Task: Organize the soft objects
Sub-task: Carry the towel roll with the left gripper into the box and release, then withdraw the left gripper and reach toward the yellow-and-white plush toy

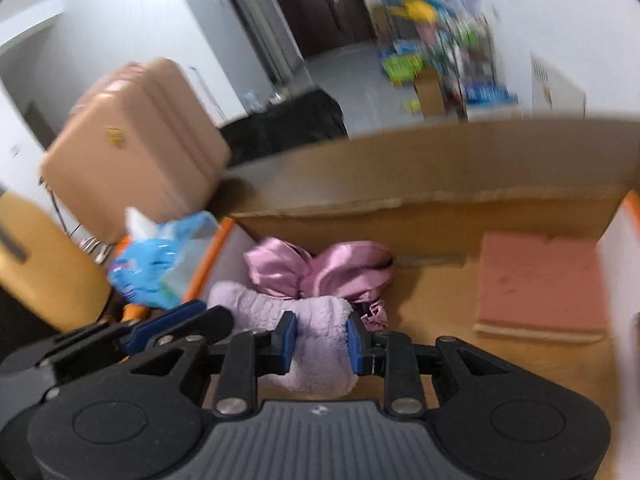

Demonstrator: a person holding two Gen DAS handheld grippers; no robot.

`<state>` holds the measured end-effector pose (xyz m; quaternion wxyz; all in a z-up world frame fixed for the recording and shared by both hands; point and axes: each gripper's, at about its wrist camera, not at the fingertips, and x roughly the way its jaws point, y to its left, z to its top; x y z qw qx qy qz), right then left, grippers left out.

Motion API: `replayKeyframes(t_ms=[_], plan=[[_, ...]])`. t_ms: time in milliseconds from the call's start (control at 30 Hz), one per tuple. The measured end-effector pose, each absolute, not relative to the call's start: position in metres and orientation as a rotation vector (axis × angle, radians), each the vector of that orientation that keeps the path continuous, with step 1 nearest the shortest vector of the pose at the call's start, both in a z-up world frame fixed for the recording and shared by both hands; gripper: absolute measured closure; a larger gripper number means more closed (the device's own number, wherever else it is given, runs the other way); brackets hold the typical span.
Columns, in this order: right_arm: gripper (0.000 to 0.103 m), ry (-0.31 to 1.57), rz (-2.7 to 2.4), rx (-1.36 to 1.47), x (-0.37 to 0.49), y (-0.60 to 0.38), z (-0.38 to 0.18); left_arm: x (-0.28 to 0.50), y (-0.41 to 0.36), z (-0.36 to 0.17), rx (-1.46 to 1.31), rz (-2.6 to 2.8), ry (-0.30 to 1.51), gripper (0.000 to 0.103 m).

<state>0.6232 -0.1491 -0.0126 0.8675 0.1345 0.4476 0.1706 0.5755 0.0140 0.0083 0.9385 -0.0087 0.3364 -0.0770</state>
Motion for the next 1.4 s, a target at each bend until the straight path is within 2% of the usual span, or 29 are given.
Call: replayKeyframes(t_ms=[67, 233, 267, 333, 433, 500, 533, 567, 600, 667, 733, 1033, 1100, 1267, 1400], plan=[[0.071, 0.967, 0.334, 0.290, 0.632, -0.144, -0.026, 0.575, 0.021, 0.001, -0.009, -0.144, 0.678, 0.074], [0.046, 0.968, 0.311, 0.293, 0.629, -0.145, -0.028, 0.567, 0.028, 0.004, 0.019, -0.163, 0.641, 0.071], [0.042, 0.961, 0.303, 0.280, 0.627, -0.146, -0.024, 0.564, 0.029, 0.009, 0.014, -0.159, 0.636, 0.067], [0.042, 0.931, 0.296, 0.253, 0.618, -0.150, -0.009, 0.554, 0.029, 0.024, 0.016, -0.140, 0.608, 0.057], [0.042, 0.876, 0.272, 0.214, 0.599, -0.165, 0.023, 0.533, 0.032, 0.053, 0.038, -0.138, 0.555, 0.054], [0.036, 0.832, 0.254, 0.182, 0.583, -0.178, 0.048, 0.517, 0.037, 0.072, 0.044, -0.129, 0.529, 0.041], [0.033, 0.802, 0.244, 0.159, 0.571, -0.186, 0.063, 0.506, 0.040, 0.081, 0.042, -0.115, 0.517, 0.025], [0.023, 0.773, 0.236, 0.135, 0.559, -0.194, 0.076, 0.497, 0.043, 0.088, 0.042, -0.105, 0.507, 0.018], [0.016, 0.733, 0.225, 0.108, 0.543, -0.202, 0.088, 0.485, 0.046, 0.096, 0.044, -0.099, 0.493, 0.018], [0.013, 0.652, 0.206, 0.051, 0.513, -0.221, 0.108, 0.464, 0.052, 0.109, 0.056, -0.095, 0.460, 0.016], [0.010, 0.583, 0.188, -0.003, 0.484, -0.235, 0.124, 0.441, 0.056, 0.122, 0.067, -0.078, 0.413, 0.010], [0.008, 0.395, 0.145, 0.039, 0.389, -0.272, 0.164, 0.365, 0.041, 0.151, 0.076, -0.091, 0.302, 0.004], [0.001, 0.356, 0.144, 0.035, 0.369, -0.276, 0.165, 0.345, 0.037, 0.149, 0.085, -0.083, 0.282, 0.003], [0.000, 0.229, 0.134, -0.045, 0.294, -0.274, 0.150, 0.281, 0.035, 0.128, 0.109, -0.053, 0.205, 0.000], [0.000, 0.175, 0.155, -0.099, 0.232, -0.271, 0.113, 0.226, 0.032, 0.100, 0.128, -0.128, 0.158, 0.000]])
